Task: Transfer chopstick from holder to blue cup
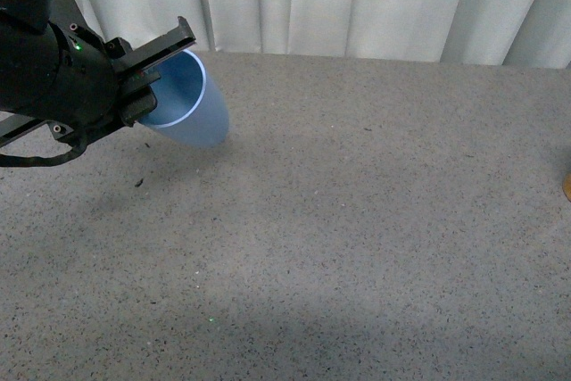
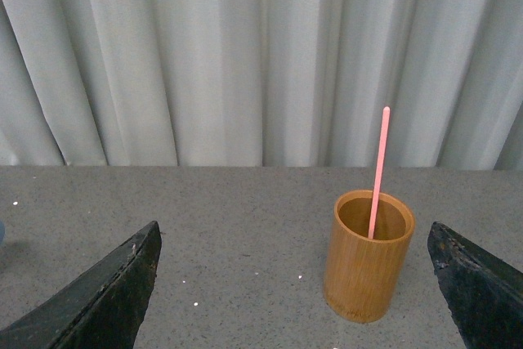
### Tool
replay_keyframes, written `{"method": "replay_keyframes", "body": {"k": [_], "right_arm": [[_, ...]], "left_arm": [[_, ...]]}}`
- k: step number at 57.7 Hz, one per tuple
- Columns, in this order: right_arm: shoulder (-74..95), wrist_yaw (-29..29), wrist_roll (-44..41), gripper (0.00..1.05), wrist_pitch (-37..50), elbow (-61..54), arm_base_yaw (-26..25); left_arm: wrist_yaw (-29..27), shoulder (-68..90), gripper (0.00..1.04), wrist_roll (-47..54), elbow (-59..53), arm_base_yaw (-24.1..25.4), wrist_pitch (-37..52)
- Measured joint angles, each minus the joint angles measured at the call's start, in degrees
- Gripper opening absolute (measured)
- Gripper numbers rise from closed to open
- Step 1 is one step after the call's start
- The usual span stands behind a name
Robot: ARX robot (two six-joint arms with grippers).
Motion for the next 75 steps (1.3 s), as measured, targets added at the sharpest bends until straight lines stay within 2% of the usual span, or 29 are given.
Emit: {"method": "replay_keyframes", "body": {"k": [13, 30, 52, 59, 75], "right_arm": [[0.0, 0.0, 0.0, 0.95, 0.0, 0.0, 0.0], [0.0, 0.0, 0.0, 0.95, 0.0, 0.0, 0.0], [0.0, 0.0, 0.0, 0.95, 0.0, 0.0, 0.0], [0.0, 0.0, 0.0, 0.95, 0.0, 0.0, 0.0], [0.0, 0.0, 0.0, 0.95, 0.0, 0.0, 0.0]], "left_arm": [[2.5, -4.1, 0.04, 0.2, -1.1, -4.2, -0.3], [2.9, -4.1, 0.04, 0.2, -0.9, -8.7, -0.9], [2.4, -0.5, 0.04, -1.5, 0.1, -15.8, -0.9], [4.3, 2.2, 0.04, -3.1, 1.0, -18.5, -1.1], [5.3, 6.3, 0.04, -5.9, 5.1, -20.6, -1.9]]}}
